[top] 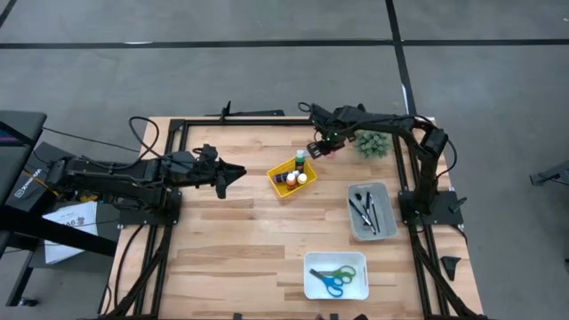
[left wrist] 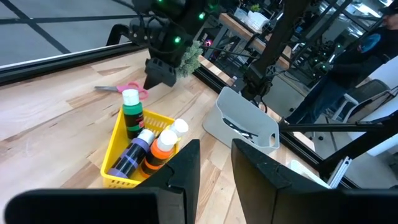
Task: Pick & Place Paint Supplies
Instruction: Put the pink scissors into the white bin
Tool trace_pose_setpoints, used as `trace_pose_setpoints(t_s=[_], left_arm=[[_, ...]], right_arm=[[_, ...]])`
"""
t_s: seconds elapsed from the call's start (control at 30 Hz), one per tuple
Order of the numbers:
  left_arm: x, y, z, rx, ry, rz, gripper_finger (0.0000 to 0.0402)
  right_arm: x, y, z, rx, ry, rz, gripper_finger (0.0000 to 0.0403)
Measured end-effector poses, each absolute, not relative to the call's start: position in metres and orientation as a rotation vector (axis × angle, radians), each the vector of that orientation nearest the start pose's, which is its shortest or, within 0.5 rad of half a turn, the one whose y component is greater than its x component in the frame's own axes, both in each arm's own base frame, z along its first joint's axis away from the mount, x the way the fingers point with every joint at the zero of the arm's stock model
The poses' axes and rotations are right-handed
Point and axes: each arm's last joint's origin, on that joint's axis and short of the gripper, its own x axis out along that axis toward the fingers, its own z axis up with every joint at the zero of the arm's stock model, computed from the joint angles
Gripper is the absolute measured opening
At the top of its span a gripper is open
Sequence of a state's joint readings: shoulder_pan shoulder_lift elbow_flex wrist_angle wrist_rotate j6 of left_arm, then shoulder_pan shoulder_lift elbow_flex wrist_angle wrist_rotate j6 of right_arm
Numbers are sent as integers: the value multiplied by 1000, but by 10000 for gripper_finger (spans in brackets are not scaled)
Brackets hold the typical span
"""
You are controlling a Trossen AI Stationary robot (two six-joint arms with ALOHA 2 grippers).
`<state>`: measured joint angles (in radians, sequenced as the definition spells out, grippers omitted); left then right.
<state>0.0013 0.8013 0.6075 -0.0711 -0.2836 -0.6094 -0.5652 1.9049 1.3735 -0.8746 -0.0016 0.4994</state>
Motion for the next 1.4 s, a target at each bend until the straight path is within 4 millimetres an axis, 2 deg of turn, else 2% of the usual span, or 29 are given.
trace_pose_setpoints(t_s=[0.13,0.37,0.63,0.87,1.2,1.4], left_arm=[[180,8,280,-565,168,354,85],[180,8,280,-571,166,355,85],[181,8,280,-584,163,355,85],[181,8,280,-585,162,355,85],[181,8,281,-597,153,349,85],[181,8,281,-598,152,349,85]], right_arm=[[309,-191,173,803,1197,-868,102],[315,-182,165,764,1152,-890,102],[314,-187,165,749,1130,-919,102],[322,-184,142,756,1183,-900,102],[319,-189,143,746,1175,-918,102],[321,-190,131,753,1212,-914,102]])
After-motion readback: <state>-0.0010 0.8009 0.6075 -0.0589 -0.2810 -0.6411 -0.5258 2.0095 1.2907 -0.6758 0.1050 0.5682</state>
